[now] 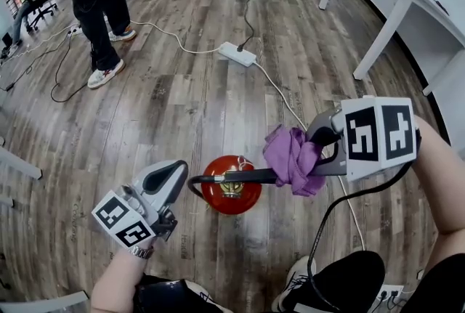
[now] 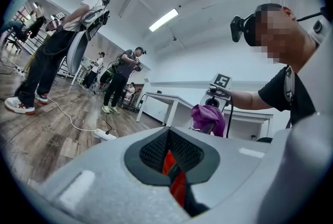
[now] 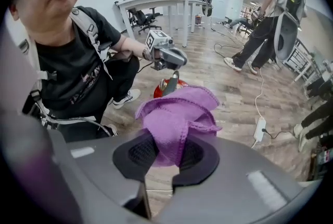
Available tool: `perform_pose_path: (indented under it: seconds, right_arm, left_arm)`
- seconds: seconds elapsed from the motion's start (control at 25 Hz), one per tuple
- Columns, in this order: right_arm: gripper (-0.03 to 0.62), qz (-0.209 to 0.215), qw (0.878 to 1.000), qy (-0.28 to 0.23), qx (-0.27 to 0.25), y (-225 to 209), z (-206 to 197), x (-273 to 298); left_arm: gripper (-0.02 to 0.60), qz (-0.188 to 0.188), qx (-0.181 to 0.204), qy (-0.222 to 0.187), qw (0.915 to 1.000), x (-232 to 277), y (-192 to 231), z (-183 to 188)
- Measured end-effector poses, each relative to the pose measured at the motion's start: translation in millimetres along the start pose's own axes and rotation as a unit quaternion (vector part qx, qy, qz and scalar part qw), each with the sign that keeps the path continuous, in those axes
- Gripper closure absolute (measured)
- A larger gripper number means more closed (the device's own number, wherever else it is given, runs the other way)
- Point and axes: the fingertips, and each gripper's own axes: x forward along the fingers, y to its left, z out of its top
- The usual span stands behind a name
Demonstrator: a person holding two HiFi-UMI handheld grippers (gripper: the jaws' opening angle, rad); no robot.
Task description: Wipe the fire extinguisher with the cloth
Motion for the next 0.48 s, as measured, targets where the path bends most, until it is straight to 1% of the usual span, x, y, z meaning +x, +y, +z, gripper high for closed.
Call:
perform_pose_path:
  seconds: [0.08,0.12,0.16,0.2,0.24,0.28,0.32,0.36,0.4,0.44,0.48]
  right_arm:
    - [0.517,-0.002,1.0,-0.005,0.014,1,-17,8]
    - [0.517,-0.001,0.999,-0.021,0.026,2,-24,11]
    - [0.517,0.001,0.998,-0.047,0.041,2,-29,13]
    - [0.517,0.007,0.995,-0.084,0.062,3,-31,14]
    - [0.517,0.014,0.988,-0.132,0.085,4,-32,12]
    - [0.517,0.021,0.975,-0.189,0.112,5,-30,8]
    - [0.517,0.026,0.957,-0.252,0.142,4,-28,4]
    - [0.517,0.03,0.932,-0.315,0.175,2,-28,-1]
    - [0.517,0.032,0.904,-0.372,0.208,-2,-30,-2]
    - [0.517,0.036,0.876,-0.417,0.239,-5,-34,1]
    - [0.517,0.043,0.854,-0.446,0.265,-8,-40,10]
  left_arm:
    - [0.583,-0.001,0.005,0.001,1.0,0,0,0]
    - [0.583,0.0,0.007,-0.001,1.0,-1,1,1]
    - [0.583,0.001,0.007,-0.004,1.0,-1,1,2]
    - [0.583,0.0,0.006,-0.007,1.0,-1,1,3]
    - [0.583,-0.003,0.002,-0.01,0.9999,-1,1,3]
    - [0.583,-0.009,-0.003,-0.012,0.9999,-1,-1,3]
    - [0.583,-0.017,-0.009,-0.015,0.9997,-1,-3,3]
    - [0.583,-0.025,-0.017,-0.019,0.9994,-1,-5,3]
    - [0.583,-0.031,-0.025,-0.025,0.9989,-2,-5,4]
    - [0.583,-0.035,-0.032,-0.031,0.9984,-2,-5,6]
    - [0.583,-0.036,-0.04,-0.038,0.9979,-2,-4,7]
